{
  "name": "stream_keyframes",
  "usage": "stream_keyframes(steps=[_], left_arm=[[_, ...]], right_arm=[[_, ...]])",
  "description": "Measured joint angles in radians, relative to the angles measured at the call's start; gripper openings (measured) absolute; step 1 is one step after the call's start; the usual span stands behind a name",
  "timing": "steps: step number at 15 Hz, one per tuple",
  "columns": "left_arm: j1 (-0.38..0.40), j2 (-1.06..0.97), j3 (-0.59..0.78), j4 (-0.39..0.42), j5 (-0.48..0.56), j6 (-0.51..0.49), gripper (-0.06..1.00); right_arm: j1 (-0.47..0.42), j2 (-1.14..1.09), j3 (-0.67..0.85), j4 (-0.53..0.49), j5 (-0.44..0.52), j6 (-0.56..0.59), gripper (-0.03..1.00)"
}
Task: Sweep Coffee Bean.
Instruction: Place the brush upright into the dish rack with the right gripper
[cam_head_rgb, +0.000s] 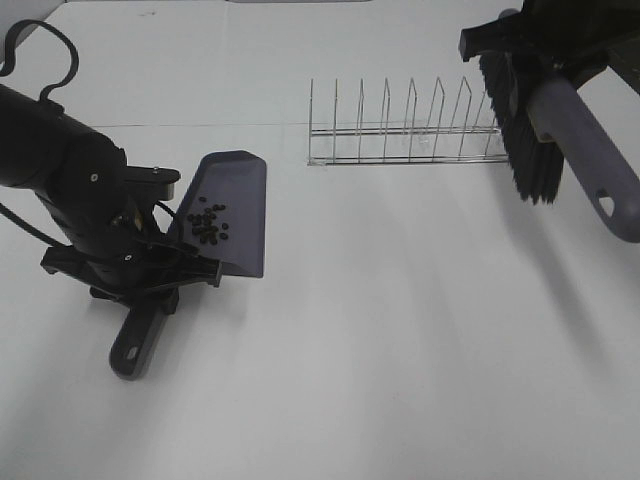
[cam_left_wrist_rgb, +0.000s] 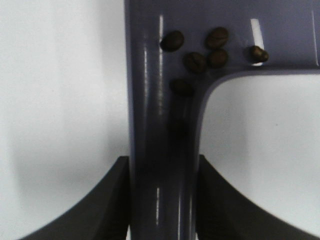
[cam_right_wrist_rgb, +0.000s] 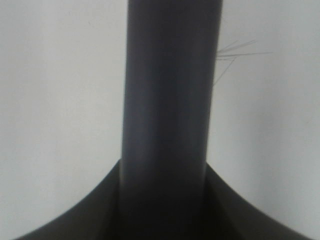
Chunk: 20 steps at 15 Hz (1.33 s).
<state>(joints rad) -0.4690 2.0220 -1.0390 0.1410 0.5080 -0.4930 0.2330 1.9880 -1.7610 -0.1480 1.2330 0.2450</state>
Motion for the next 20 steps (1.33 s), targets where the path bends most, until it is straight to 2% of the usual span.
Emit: stream_keyframes(steps=[2, 4, 8, 16, 20], left_arm=[[0.000, 0.000, -0.001, 0.000, 0.000, 0.000, 0.34], [0.000, 0.001, -0.001, 0.000, 0.001, 0.000, 0.34], [0.000, 0.001, -0.001, 0.000, 0.001, 0.002, 0.34], [0.000, 0.001, -0.001, -0.001, 0.001, 0.003, 0.34], [0.000, 0.001, -0.001, -0.001, 0.001, 0.003, 0.34]], right_arm=[[0.001, 0.043, 0.011, 0.076, 0.000, 0.000, 0.30], [0.001, 0.096, 0.011, 0.091, -0.001, 0.000, 0.30], [0.001, 0.196, -0.004, 0.079, 0.000, 0.001, 0.30], [0.001, 0.297, -0.178, 0.052, -0.007, 0.001, 0.30], [0.001, 0.324, -0.185, 0.015, -0.004, 0.001, 0.30]])
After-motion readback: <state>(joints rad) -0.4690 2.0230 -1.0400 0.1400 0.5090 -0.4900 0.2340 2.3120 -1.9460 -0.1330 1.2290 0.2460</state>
